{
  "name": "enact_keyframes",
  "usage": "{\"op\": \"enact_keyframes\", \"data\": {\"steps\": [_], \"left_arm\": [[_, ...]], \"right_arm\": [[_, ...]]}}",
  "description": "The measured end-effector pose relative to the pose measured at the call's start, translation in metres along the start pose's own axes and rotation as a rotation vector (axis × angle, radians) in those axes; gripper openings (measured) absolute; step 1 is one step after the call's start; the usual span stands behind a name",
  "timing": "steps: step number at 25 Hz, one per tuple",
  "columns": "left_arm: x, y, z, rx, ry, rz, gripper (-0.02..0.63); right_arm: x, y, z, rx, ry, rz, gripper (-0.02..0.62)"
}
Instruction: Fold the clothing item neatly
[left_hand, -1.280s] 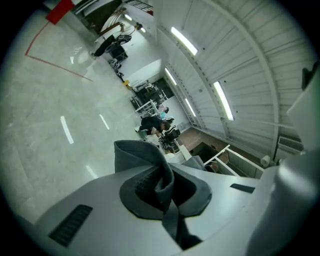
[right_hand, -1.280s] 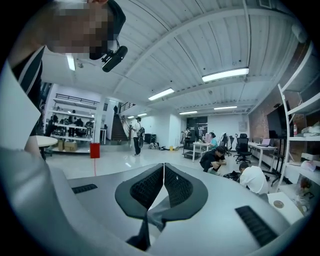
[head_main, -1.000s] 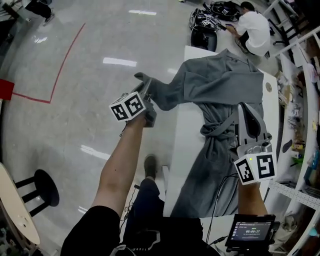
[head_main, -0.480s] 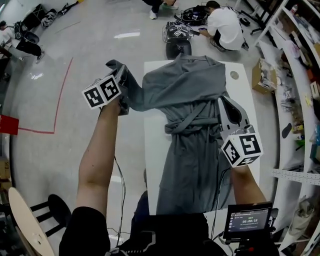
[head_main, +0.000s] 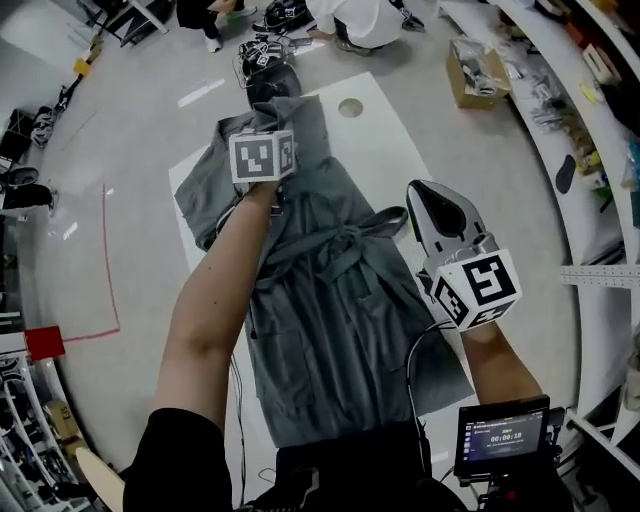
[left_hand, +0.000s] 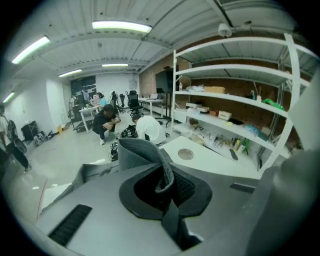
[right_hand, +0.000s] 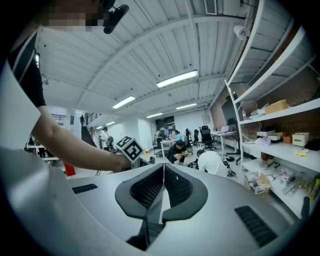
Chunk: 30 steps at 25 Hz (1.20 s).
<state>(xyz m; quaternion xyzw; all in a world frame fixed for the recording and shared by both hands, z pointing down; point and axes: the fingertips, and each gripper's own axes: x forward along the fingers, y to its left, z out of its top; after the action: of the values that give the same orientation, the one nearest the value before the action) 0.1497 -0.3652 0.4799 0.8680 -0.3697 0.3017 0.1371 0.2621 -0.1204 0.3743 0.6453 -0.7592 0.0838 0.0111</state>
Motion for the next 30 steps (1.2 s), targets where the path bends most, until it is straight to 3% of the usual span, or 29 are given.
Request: {"op": "enact_keyframes", "data": {"steps": [5, 7, 8, 10, 11, 16, 19, 23, 26, 28, 30], "left_arm": [[0.036, -0.039, -0.036, 0.192, 0.138, 0.006, 0.006], [0.045, -0.045, -0.045, 0.227, 0.174, 0.011, 0.016], [0.045, -0.045, -0.046, 0.21, 0.178, 0.01, 0.056], [0.043, -0.05, -0.044, 0.132, 0.147, -0.051, 0.309], [0.039, -0.053, -0.038, 0.089, 0.109, -0.091, 0.333], [-0.013, -0.044, -0.004, -0.092, -0.088, -0.235, 0.333], [-0.039, -0.008, -0.005, -0.153, -0.128, -0.205, 0.333], [-0.023, 0.032, -0.045, -0.069, -0.009, -0.105, 0.33], [-0.007, 0.009, -0.065, 0.008, 0.039, -0.152, 0.327], [-0.012, -0.025, -0.058, -0.009, -0.009, -0.252, 0.327], [-0.061, -0.052, -0.033, -0.064, -0.142, -0.337, 0.325]], "right_arm": [[-0.023, -0.023, -0.021, 0.042, 0.007, -0.048, 0.009], [-0.03, -0.028, -0.027, 0.055, 0.008, -0.057, 0.009], [-0.032, -0.029, -0.029, 0.059, 0.008, -0.057, 0.009], [-0.033, -0.03, -0.031, 0.065, 0.007, -0.059, 0.009], [-0.033, -0.03, -0.032, 0.069, 0.007, -0.062, 0.009], [-0.028, -0.026, -0.024, 0.078, -0.009, -0.052, 0.009], [-0.026, -0.021, -0.017, 0.069, -0.02, -0.031, 0.009], [-0.023, -0.021, -0.017, 0.063, -0.009, -0.033, 0.009], [-0.022, -0.021, -0.021, 0.055, 0.004, -0.032, 0.009], [-0.023, -0.021, -0.018, 0.05, 0.004, -0.027, 0.009], [-0.026, -0.021, -0.007, 0.045, 0.009, -0.007, 0.009]]}}
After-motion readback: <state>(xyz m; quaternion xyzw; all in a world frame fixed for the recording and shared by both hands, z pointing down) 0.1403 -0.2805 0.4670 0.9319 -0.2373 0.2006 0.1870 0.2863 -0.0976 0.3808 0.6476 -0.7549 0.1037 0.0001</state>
